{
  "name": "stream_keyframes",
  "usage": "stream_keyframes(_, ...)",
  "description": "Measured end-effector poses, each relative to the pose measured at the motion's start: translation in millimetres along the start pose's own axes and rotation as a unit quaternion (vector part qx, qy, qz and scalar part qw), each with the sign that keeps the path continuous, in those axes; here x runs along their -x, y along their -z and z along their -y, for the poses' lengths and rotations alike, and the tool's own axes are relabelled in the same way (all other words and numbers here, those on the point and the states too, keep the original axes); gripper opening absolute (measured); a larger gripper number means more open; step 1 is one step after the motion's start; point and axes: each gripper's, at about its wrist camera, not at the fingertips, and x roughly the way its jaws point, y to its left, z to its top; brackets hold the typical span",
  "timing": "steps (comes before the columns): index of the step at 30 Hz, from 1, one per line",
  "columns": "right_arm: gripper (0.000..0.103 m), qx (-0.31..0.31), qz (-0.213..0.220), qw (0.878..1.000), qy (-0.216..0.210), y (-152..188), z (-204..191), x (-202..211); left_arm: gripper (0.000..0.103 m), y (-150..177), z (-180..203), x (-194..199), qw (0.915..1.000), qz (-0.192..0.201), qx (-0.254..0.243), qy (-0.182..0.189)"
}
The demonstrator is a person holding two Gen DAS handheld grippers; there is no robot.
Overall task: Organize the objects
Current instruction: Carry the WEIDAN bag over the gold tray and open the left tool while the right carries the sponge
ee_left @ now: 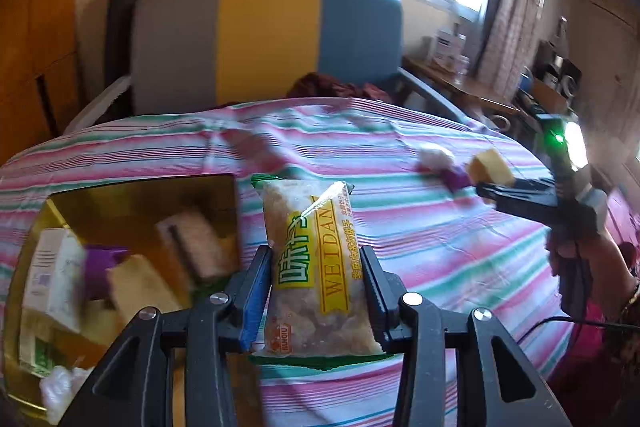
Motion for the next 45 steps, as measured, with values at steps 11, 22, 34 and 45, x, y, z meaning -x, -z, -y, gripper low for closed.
stream_keyframes(11, 0.055, 0.009, -0.004, 1.000, -0.009, 2.0, -5.8, -4.1, 0.043, -7.1, -98.6, 8.6, 0.9948, -0.009, 0.068, -0.075)
stream_keyframes(22, 0.055, 0.038, 0.015, 0.999, -0.018, 4.3, -21.0, 0.0, 0.044, 10.9, -157.2, -12.6, 0.9870, -0.073, 0.115, -0.085)
stream_keyframes(34, 0.055, 0.064, 0.041, 0.994, -0.079, 1.8, -45.4, 18.7, 0.044, 41.3, -178.7, 11.1, 0.9824, -0.092, 0.148, -0.067)
stream_keyframes(45, 0.055, 0.066, 0.052, 0.985, -0.151, -8.0, -109.0, 54.5, 0.044, 50.3, -162.8, -7.6, 0.9854, -0.118, 0.121, -0.024)
